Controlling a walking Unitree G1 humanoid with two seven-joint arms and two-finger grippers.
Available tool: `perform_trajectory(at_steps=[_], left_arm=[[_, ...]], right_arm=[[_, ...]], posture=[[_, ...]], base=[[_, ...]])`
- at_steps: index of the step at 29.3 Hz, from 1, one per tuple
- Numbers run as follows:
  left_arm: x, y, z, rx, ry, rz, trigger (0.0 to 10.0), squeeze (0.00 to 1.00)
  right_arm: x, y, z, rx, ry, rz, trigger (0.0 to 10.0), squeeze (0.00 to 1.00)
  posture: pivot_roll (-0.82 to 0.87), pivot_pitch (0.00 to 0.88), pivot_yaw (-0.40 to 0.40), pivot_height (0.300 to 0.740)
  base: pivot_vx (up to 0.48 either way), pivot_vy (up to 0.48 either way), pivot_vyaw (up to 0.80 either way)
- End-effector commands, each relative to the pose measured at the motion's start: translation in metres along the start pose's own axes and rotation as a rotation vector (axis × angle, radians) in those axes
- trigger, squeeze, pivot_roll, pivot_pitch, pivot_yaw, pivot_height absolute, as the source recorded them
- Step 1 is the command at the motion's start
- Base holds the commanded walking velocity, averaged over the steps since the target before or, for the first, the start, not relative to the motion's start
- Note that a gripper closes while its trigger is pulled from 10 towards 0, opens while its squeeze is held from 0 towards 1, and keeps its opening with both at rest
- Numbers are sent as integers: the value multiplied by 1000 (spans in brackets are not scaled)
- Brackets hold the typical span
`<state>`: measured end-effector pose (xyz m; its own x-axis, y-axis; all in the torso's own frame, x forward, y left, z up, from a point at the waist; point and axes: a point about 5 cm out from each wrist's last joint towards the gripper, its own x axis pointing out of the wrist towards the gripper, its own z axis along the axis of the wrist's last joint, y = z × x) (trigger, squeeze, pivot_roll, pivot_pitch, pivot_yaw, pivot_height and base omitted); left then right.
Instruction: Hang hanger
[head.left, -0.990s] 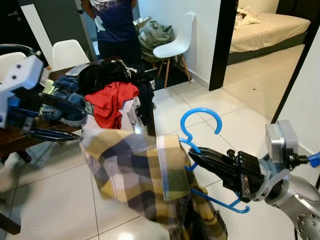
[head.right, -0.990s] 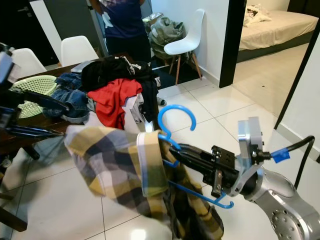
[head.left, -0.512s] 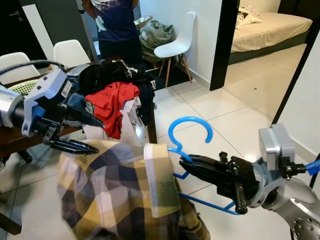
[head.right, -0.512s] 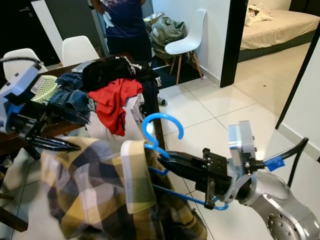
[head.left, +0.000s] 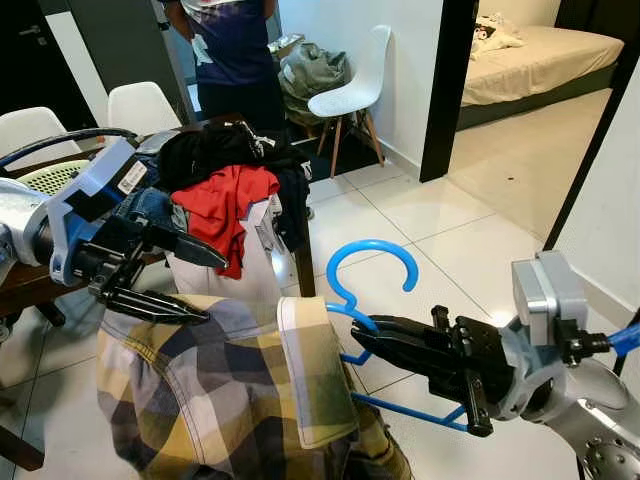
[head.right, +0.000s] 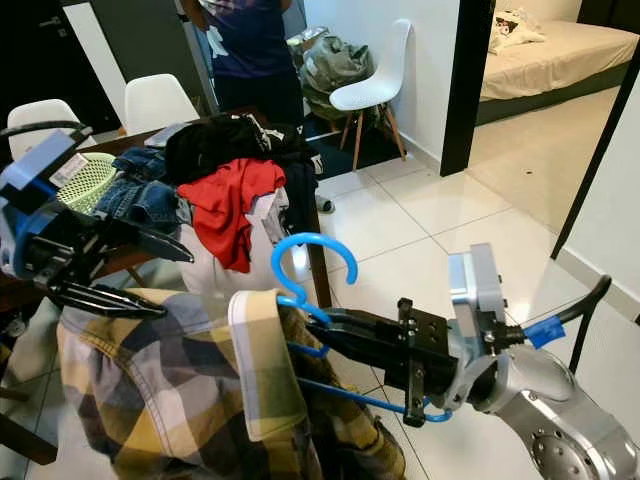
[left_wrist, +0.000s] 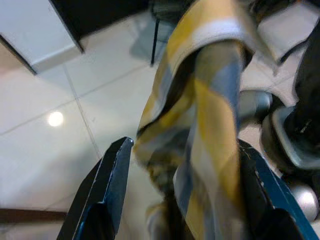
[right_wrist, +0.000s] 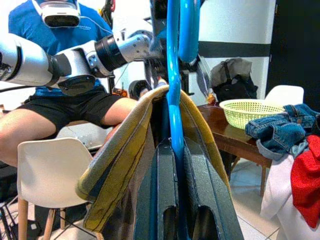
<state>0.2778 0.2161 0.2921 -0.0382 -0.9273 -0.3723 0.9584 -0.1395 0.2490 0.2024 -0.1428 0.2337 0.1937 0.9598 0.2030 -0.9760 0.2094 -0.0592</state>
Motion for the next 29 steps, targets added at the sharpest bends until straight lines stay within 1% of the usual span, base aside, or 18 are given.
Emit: perform_trajectory(at_steps=[1, 3, 4, 5, 6, 7, 8, 11, 12, 13, 14, 19, 20, 26, 27, 29], left_arm=[[5, 0, -14, -28, 49, -17, 10000, 0], [11, 0, -18, -36, 55, -31, 10000, 0], [11, 0, -18, -36, 55, -31, 10000, 0], [14, 0, -19, -38, 50, -37, 10000, 0], [21, 1, -20, -40, 31, -47, 10000, 0], [21, 1, -20, -40, 31, -47, 10000, 0], [25, 1, -20, -41, 18, -53, 10000, 0], [25, 1, -20, -41, 18, -53, 10000, 0], [32, 3, -20, -38, 0, -60, 10000, 0], [32, 3, -20, -38, 0, -60, 10000, 0], [38, 5, -18, -42, -29, -69, 10000, 0], [38, 5, -18, -42, -29, -69, 10000, 0], [42, 6, -17, -43, -47, -79, 0, 0], [42, 6, -17, -47, -51, -94, 0, 0], [41, 2, -20, -58, -38, -116, 0, 0], [42, 1, -22, -64, -32, -121, 0, 0]], right_arm=[[8, 8, 9, -39, -27, 62, 10000, 0], [9, 9, 10, -44, -29, 66, 10000, 0], [9, 9, 10, -44, -29, 66, 10000, 0], [10, 9, 11, -45, -30, 67, 10000, 0], [10, 9, 11, -46, -31, 70, 10000, 0], [10, 9, 11, -46, -31, 70, 10000, 0], [10, 9, 11, -48, -32, 72, 10000, 0], [10, 9, 11, -48, -32, 72, 10000, 0], [11, 9, 12, -49, -32, 75, 10000, 0], [11, 9, 12, -49, -32, 75, 10000, 0], [12, 9, 12, -50, -33, 78, 10000, 0], [12, 9, 12, -50, -33, 78, 10000, 0], [13, 9, 12, -52, -35, 81, 10000, 0], [13, 8, 13, -55, -38, 82, 10000, 0], [14, 8, 14, -56, -40, 83, 10000, 0], [14, 8, 14, -57, -39, 83, 10000, 0]], posture=[[-26, 0, 131, 740], [-27, 0, 128, 740], [-27, 0, 128, 740], [-27, 0, 128, 740], [-25, 0, 125, 740], [-25, 0, 125, 740], [-23, 0, 122, 740], [-23, 0, 122, 740], [-23, 0, 122, 740], [-23, 0, 122, 740], [-31, 0, 124, 740], [-31, 0, 124, 740], [-32, 0, 124, 740], [-31, 0, 123, 740], [-30, 0, 121, 740], [-33, 0, 121, 740]], base=[[0, 0, 0], [0, 0, 0], [0, 0, 0], [0, 0, 0], [0, 0, 0], [0, 0, 0], [0, 0, 0], [0, 0, 0], [0, 0, 0], [0, 0, 0], [0, 0, 0], [0, 0, 0], [0, 0, 0], [0, 0, 0], [0, 0, 0], [0, 0, 0]])
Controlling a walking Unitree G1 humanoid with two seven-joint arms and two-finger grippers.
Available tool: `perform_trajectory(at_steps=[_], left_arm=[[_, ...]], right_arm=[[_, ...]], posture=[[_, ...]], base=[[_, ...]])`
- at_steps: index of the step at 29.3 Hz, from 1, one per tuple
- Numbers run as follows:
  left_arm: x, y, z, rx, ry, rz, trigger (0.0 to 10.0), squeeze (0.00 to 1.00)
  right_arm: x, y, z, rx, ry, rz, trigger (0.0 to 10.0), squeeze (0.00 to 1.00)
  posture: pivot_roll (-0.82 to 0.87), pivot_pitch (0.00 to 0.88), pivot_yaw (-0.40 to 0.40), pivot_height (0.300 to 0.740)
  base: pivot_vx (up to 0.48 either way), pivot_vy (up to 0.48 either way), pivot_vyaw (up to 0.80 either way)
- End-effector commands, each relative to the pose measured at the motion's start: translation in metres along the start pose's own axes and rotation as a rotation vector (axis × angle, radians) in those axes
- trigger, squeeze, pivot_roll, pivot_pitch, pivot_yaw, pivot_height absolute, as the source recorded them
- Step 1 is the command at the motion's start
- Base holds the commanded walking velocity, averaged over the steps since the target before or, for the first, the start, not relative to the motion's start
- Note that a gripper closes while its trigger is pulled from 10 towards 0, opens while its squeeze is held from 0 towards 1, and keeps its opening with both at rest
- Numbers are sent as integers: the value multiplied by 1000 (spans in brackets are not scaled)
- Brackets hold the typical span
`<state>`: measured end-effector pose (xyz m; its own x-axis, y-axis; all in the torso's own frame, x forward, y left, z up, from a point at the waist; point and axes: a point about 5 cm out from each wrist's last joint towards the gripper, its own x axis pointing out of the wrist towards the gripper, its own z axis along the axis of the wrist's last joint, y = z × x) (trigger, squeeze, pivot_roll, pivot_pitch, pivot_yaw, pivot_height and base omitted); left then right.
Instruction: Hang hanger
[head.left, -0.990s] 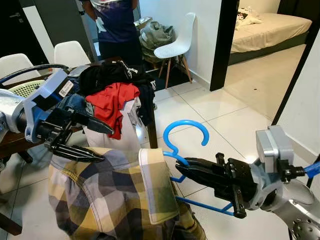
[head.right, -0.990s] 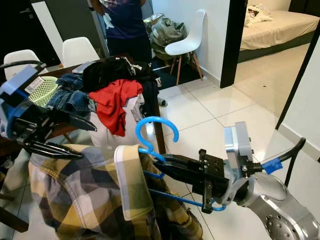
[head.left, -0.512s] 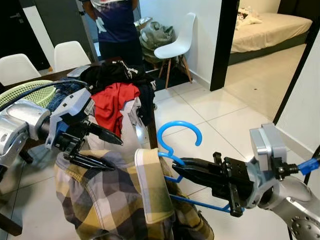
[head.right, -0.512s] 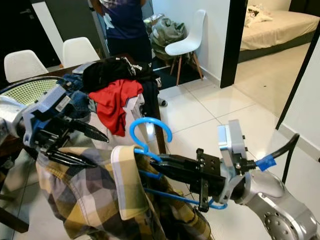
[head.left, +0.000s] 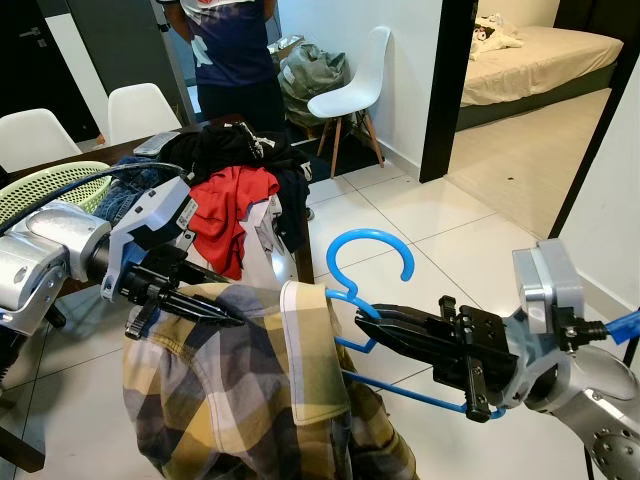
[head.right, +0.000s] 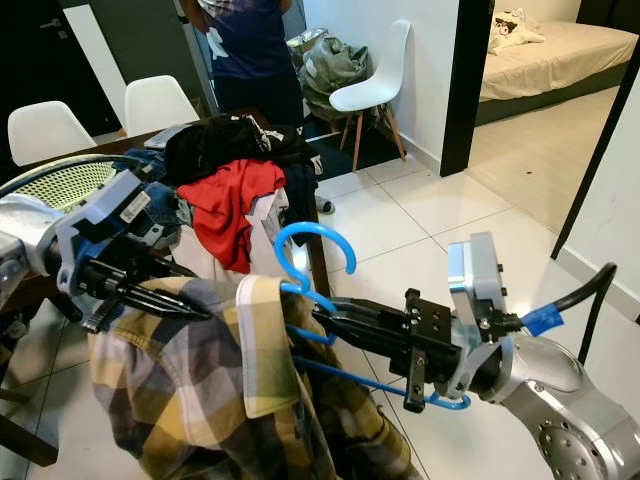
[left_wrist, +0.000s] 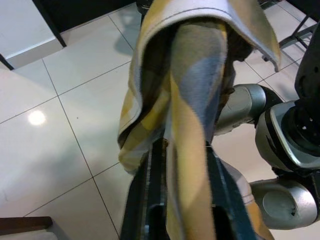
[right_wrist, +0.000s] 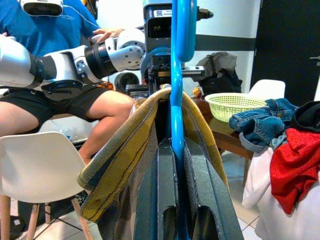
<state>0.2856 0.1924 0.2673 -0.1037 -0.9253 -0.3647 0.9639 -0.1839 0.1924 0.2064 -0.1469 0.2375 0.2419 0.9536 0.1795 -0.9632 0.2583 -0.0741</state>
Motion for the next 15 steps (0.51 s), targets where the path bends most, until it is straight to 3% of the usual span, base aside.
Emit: perform_trajectory(at_steps=[1, 9, 13, 14, 15], left_arm=[[11, -3, -7, -30, -5, -61, 0, 0], [10, -3, -9, -31, 10, -52, 0, 0], [-3, -7, -8, -37, 49, -30, 0, 0], [-8, -8, -7, -40, 65, -22, 0, 0], [-18, -10, -7, -34, 103, -1, 0, 0]], right_arm=[[15, 13, 11, -33, -67, 128, 10000, 0], [14, 9, 8, -38, -39, 109, 10000, 0], [14, 1, 0, -25, 8, 62, 10000, 24], [14, -4, -3, -5, 18, 35, 10000, 1000], [12, -13, -9, 23, 40, -12, 10000, 1000]], posture=[[-33, 0, 121, 740], [-36, 0, 116, 740], [-33, 0, 109, 740], [-30, 0, 103, 740], [-26, 0, 98, 740]], base=[[0, 0, 0], [0, 0, 0], [0, 0, 0], [0, 0, 0], [0, 0, 0]])
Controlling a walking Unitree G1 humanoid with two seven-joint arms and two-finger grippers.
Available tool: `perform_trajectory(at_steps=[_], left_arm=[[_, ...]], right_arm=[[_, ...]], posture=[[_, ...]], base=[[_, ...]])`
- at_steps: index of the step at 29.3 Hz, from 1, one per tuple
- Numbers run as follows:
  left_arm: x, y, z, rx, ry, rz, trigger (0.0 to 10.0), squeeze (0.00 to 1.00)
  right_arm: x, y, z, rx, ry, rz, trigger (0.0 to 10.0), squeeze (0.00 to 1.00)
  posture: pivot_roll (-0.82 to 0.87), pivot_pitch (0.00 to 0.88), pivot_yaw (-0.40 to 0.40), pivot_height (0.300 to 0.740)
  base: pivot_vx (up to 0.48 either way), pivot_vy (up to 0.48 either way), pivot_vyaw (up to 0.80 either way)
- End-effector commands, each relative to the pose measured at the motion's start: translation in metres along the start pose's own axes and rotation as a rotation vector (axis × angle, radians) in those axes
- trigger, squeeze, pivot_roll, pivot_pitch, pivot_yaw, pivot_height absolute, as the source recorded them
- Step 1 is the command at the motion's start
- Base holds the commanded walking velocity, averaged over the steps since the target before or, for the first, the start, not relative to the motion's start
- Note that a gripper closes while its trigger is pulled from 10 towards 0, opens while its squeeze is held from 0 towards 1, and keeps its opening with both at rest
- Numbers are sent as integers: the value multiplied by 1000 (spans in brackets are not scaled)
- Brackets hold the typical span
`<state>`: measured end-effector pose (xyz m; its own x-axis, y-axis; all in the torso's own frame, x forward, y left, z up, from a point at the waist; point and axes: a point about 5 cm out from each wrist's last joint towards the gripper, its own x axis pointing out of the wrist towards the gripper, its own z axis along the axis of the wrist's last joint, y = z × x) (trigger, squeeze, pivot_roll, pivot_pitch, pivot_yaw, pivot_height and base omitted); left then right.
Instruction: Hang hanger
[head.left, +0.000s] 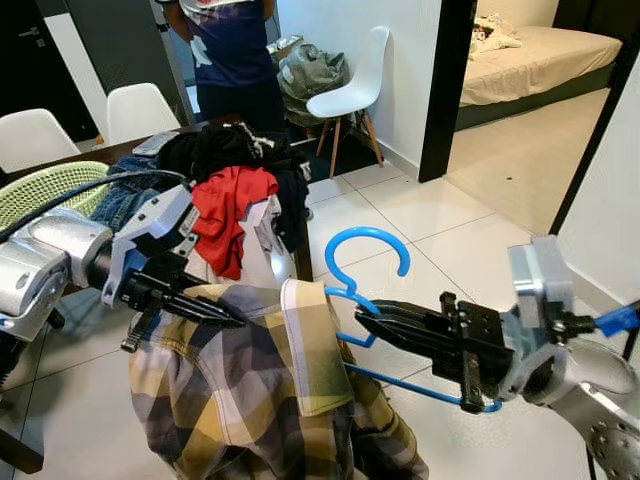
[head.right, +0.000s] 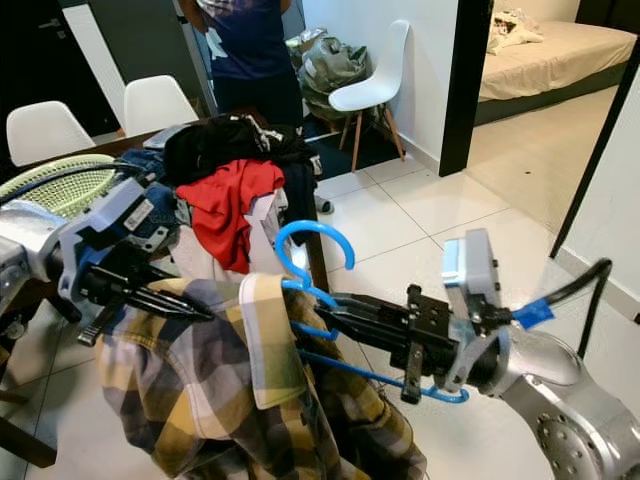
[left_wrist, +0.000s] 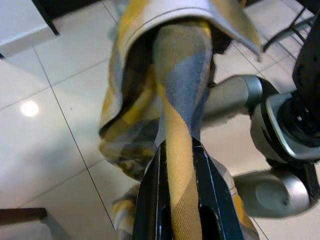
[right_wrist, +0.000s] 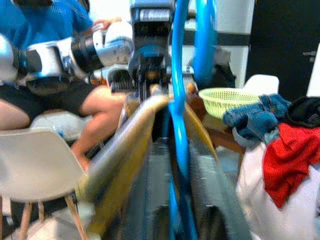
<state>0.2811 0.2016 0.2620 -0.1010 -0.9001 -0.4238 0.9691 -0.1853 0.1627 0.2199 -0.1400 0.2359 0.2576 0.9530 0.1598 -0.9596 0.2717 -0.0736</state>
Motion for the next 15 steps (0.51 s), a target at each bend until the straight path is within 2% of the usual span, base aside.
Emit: perform_trajectory(at_steps=[1, 3, 4, 6, 7, 8, 9, 10, 12, 15], left_arm=[[-11, -3, -1, -7, 40, 12, 0, 0], [-21, -3, -1, 13, 74, 49, 0, 0], [-21, -3, -1, 13, 74, 49, 0, 0], [-28, -1, -1, 47, 127, 90, 0, 0], [-28, -1, -1, 47, 127, 90, 0, 0], [-32, 1, -2, 64, 158, 111, 0, 0], [-32, 1, -2, 64, 158, 111, 0, 0], [-34, 2, -3, 75, 181, 127, 0, 0], [-34, 7, -6, 117, 209, 194, 0, 0], [-33, 10, -7, 133, 213, 223, 0, 0]], right_arm=[[3, -2, -5, 25, 19, 3, 10000, 1000], [-3, -11, -14, 43, 49, -51, 10000, 1000], [-3, -11, -14, 43, 49, -51, 10000, 1000], [-18, -25, -24, 63, 83, -148, 10000, 1000], [-18, -25, -24, 63, 83, -148, 10000, 1000], [-28, -32, -30, 74, 103, -211, 10000, 1000], [-28, -32, -30, 74, 103, -211, 10000, 1000], [-39, -37, -35, 84, 121, -266, 10000, 1000], [-72, -52, -46, 92, 168, -445, 10000, 1000], [-81, -56, -48, 91, 179, -502, 10000, 1000]], posture=[[-26, 0, 98, 740], [-23, 0, 93, 740], [-23, 0, 93, 740], [-23, 0, 91, 740], [-23, 0, 91, 740], [-21, 0, 90, 740], [-21, 0, 90, 740], [-20, 0, 90, 740], [-20, 0, 90, 740], [-20, 0, 90, 740]], base=[[0, 0, 0], [0, 0, 0], [0, 0, 0], [0, 0, 0], [0, 0, 0], [0, 0, 0], [0, 0, 0], [0, 0, 0], [0, 0, 0], [0, 0, 0]])
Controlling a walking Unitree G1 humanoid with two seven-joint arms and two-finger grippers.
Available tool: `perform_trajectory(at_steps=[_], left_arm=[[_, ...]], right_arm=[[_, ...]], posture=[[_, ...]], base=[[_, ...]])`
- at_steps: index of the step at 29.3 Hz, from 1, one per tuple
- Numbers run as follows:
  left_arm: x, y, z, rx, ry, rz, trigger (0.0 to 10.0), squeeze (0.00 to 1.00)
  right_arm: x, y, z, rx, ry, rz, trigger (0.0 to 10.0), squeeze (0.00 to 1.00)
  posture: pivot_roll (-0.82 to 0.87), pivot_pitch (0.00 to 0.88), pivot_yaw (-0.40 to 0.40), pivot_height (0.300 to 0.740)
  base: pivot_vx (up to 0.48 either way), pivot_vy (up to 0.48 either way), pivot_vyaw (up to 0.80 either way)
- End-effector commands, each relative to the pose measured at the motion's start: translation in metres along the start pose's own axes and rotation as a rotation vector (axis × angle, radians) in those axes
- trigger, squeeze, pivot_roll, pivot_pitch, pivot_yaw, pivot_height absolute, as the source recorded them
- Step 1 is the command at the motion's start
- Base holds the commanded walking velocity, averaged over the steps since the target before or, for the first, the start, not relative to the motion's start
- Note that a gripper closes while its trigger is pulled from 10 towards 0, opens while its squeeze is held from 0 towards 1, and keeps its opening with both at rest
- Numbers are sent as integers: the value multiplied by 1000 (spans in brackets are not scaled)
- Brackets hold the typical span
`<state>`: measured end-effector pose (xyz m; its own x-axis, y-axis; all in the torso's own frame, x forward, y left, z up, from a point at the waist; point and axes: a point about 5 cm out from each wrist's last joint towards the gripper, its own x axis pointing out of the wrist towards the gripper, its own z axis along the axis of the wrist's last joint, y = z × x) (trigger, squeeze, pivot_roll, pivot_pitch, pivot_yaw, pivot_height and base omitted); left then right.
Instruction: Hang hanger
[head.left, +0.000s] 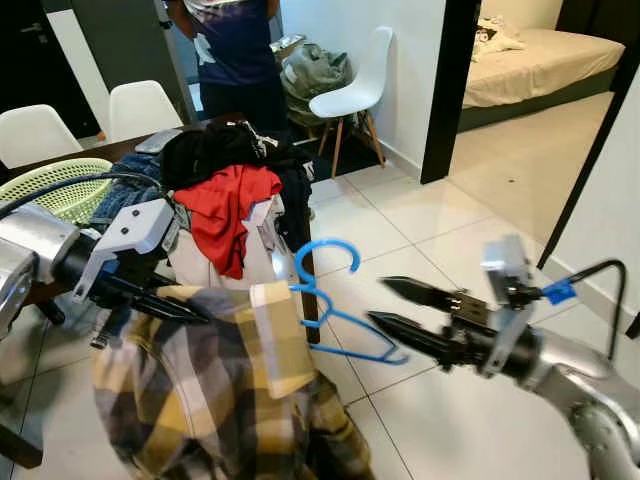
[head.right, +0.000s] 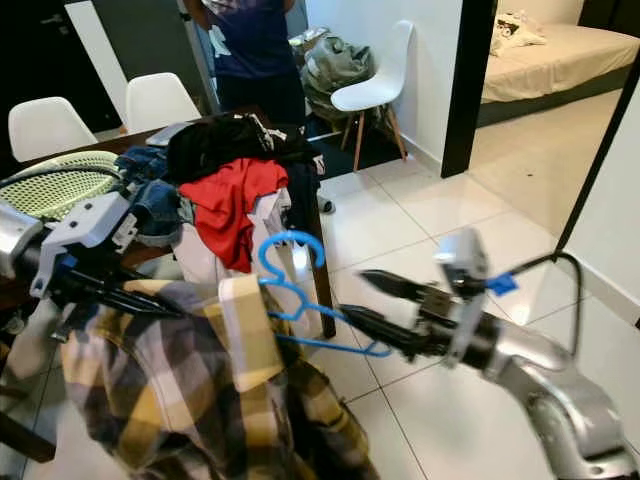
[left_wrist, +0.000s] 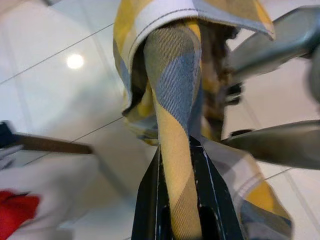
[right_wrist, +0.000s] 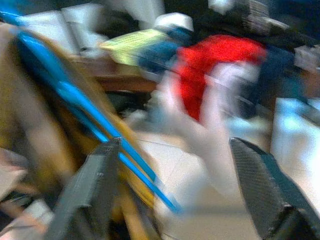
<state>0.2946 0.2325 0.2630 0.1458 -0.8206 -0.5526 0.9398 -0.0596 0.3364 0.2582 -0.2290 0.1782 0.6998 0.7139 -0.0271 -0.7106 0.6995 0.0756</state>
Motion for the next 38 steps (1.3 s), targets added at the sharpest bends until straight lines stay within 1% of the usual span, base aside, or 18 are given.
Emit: perform_trajectory(at_steps=[1, 2, 3, 4, 5, 6, 8, 9, 12, 15, 16, 19, 25, 27, 29, 30, 33, 38], left_arm=[[0, 7, 5, 59, -9, 79, 549, 0], [0, 7, 5, 59, -9, 79, 549, 0], [6, 11, 5, 81, -18, 132, 4000, 0], [12, 15, 4, 103, -30, 187, 6667, 0], [16, 18, 3, 121, -46, 235, 10000, 0], [23, 22, 2, 130, -92, 287, 10000, 0], [27, 24, 2, 132, -124, 319, 10000, 0], [39, 27, 0, 136, -189, 395, 10000, 0], [47, 26, -5, 103, -207, 412, 10000, 0], [73, 20, -29, -35, -230, 475, 10000, 0], [73, 20, -29, -35, -230, 475, 10000, 0], [89, 13, -40, -106, -244, 487, 10000, 0], [96, 7, -47, -138, -245, 463, 10000, 0], [96, 6, -49, -149, -248, 446, 10000, 0], [81, 15, -43, -155, -287, 432, 10000, 0], [81, 15, -43, -155, -287, 432, 10000, 0], [67, 27, -32, -119, -287, 454, 10000, 0], [64, 33, -27, -92, -280, 467, 10000, 0]], right_arm=[[-6, -12, -2, -20, 0, -88, 10000, 1000], [-6, -12, -2, -20, 0, -88, 10000, 1000], [-13, -25, -4, -21, 8, -197, 10000, 1000], [-18, -38, -7, -17, 18, -313, 10000, 1000], [-21, -48, -10, 3, 25, -402, 10000, 1000], [-22, -55, -14, 12, 34, -485, 10000, 1000], [-22, -59, -16, 17, 41, -531, 10000, 1000], [-16, -62, -24, 65, 32, -596, 10000, 0], [-12, -62, -31, 98, 21, -617, 10000, 0], [2, -58, -60, 198, 73, -704, 10000, 0], [2, -58, -60, 198, 73, -704, 10000, 0], [10, -54, -68, 260, 61, -718, 10000, 0], [17, -49, -68, 264, 56, -683, 10000, 0], [18, -47, -68, 264, 55, -667, 10000, 0], [17, -45, -66, 281, 33, -636, 10000, 0], [17, -45, -66, 281, 33, -636, 10000, 0], [12, -46, -63, 312, 3, -633, 10000, 0], [9, -48, -65, 330, -8, -653, 10000, 0]], posture=[[-20, 0, 91, 740], [-20, 0, 91, 740], [-20, 0, 91, 740], [-20, 0, 91, 740], [-23, 0, 92, 740], [-24, 0, 91, 740], [-23, 0, 90, 740], [-27, 0, 88, 740], [-27, 0, 85, 740], [-30, 0, 78, 740], [-30, 0, 78, 740], [-35, 0, 76, 740], [-55, 0, 76, 740], [-57, 0, 75, 740], [-71, 0, 74, 740], [-71, 0, 74, 740], [-76, 0, 78, 740], [-83, 0, 84, 740]], base=[[0, 0, 0], [0, 0, 0], [0, 0, 0], [0, 0, 0], [0, 0, 0], [0, 0, 0], [0, 0, 0], [0, 0, 0], [0, 0, 0], [0, 0, -792], [0, 0, -800], [0, 0, -800], [0, 0, -800], [0, 0, -800], [0, 0, -800], [0, 0, -800], [0, 0, -800], [0, 0, -800]])
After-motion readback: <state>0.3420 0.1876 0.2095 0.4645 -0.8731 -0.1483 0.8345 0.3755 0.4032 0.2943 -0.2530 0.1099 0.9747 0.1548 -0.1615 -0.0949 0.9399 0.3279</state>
